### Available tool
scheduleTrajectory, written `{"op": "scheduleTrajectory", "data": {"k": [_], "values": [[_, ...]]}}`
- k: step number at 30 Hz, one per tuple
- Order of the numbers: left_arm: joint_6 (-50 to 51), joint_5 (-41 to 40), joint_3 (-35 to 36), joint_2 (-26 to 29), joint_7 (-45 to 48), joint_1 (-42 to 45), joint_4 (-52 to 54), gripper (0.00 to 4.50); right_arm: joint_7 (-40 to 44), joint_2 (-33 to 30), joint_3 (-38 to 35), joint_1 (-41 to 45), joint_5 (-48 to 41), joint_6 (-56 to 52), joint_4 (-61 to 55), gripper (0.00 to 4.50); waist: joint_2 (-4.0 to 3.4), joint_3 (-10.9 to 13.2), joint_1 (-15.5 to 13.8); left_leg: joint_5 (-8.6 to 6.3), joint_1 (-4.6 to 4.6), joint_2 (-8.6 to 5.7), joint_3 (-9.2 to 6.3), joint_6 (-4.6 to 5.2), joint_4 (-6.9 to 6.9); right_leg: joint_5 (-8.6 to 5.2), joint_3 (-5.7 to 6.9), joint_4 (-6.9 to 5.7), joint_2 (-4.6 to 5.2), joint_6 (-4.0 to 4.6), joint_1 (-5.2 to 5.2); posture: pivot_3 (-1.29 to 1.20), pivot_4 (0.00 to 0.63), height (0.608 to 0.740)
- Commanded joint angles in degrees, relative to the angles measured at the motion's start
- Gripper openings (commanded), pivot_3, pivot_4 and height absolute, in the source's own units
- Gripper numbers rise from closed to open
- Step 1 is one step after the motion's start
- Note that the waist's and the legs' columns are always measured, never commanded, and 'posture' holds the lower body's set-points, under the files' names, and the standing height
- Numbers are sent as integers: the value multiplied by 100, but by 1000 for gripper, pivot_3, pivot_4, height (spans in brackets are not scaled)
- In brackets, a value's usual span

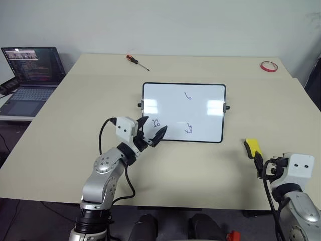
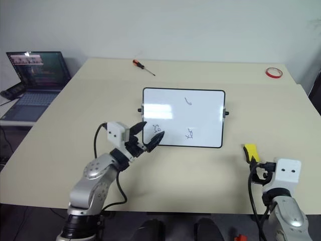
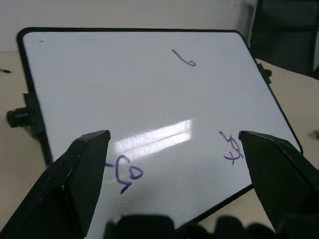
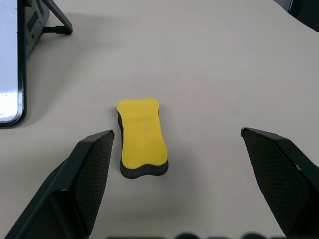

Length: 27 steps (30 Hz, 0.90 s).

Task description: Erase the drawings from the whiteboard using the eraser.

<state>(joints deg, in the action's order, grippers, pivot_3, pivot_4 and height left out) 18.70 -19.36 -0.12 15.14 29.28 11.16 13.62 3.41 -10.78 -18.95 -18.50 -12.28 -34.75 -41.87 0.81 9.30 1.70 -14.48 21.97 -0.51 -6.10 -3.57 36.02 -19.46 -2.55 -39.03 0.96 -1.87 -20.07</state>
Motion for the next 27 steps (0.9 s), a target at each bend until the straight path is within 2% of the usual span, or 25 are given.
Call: {"op": "scheduleTrajectory", "data": {"k": [1, 6, 12, 17, 21, 27], "values": [[132, -373, -257, 86, 720, 490, -159, 4500, 2, -47, 62, 186, -69, -90, -342, 4465, 0, 0, -1, 0, 0, 0, 0, 0, 1, 0, 2, -1, -1, 0, 0, 0, 150, 740], [375, -568, -910, 438, 2122, 1197, -563, 4500, 86, -163, 132, 524, -127, -354, -214, 4465, 0, 0, 2, 0, 2, -3, 12, 0, 0, 0, 5, 2, -22, -1, 0, 0, 150, 740], [-33, -163, -1736, 759, 3343, 1708, -1026, 4500, 86, -177, 181, 863, -125, -534, 162, 4465, -1, 0, 18, 0, 2, 2, 18, 0, -2, 0, 2, 2, -33, 0, -2, 0, 150, 740], [-449, 107, -1917, 723, 3635, 1875, -1341, 4500, 60, -82, 185, 1025, -144, -545, 375, 4465, -2, 1, 14, 0, 5, 3, 13, 1, -1, 0, -2, 1, -34, 0, -6, 0, 150, 740], [-1079, 484, -2035, 450, 3629, 2201, -1953, 4500, 196, -157, 236, 1075, -72, -369, 730, 4465, -2, 1, 5, 0, 5, 2, 10, 1, 2, 0, 0, 2, -34, 0, -4, 0, 150, 740], [-1315, 592, -1959, 335, 3698, 2249, -2154, 4500, 358, -240, 237, 1081, -39, -105, 1094, 4465, -2, 1, 26, -1, 11, 4, 10, 2, 1, 0, -1, 1, -34, 0, -11, 0, 150, 740]]}}
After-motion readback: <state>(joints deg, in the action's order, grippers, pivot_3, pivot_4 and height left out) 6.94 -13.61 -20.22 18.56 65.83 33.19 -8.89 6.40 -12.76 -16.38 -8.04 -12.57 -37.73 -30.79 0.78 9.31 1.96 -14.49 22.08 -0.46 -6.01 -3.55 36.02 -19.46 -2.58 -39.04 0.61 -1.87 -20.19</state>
